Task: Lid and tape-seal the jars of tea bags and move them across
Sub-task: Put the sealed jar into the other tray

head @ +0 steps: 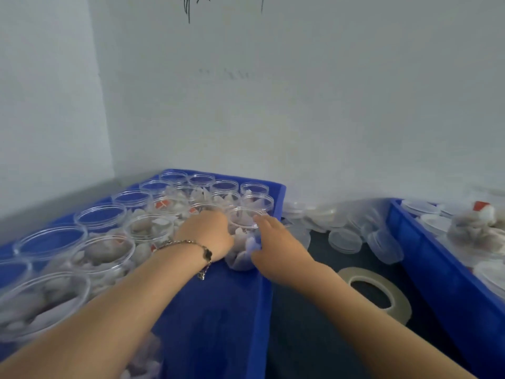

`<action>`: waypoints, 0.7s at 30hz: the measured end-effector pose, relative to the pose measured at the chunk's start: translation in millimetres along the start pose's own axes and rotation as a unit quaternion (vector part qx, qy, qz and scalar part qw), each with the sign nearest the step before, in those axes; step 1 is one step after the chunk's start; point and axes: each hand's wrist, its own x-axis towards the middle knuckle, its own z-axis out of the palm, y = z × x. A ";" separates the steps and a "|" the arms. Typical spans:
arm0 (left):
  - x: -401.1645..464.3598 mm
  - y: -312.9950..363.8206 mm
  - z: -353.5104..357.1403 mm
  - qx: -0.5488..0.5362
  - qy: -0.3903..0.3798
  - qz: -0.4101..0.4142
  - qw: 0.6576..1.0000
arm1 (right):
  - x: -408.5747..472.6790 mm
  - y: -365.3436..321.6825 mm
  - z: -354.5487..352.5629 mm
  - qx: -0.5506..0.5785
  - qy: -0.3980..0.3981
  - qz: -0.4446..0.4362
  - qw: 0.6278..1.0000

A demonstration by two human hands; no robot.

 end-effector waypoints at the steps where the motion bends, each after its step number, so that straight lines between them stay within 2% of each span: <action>1: 1.7 -3.1 3.6 0.020 0.006 -0.003 1.000 | 4.3 -3.0 6.4 -0.008 -0.019 0.006 1.000; 5: 15.5 -5.6 23.6 0.066 0.001 0.054 0.996 | 29.8 -13.2 26.9 -0.089 -0.015 0.007 0.996; 8: 29.1 -1.9 32.8 0.059 -0.041 0.094 0.993 | 44.7 -15.4 33.4 -0.159 0.014 0.027 0.987; 11: 39.1 -1.9 34.4 0.035 -0.065 0.089 0.993 | 51.3 -13.7 32.3 -0.176 0.013 0.083 0.981; 15: 38.4 3.7 34.7 0.019 -0.071 0.106 0.992 | 57.3 -8.3 23.2 -0.155 0.033 0.088 0.983; 18: 35.7 10.2 33.1 0.026 -0.098 0.088 0.991 | 63.6 -5.5 21.1 -0.178 0.015 0.057 0.982; 21: 37.5 15.4 28.6 0.003 -0.107 0.012 0.994 | 70.5 -8.8 22.6 -0.171 -0.001 0.061 0.983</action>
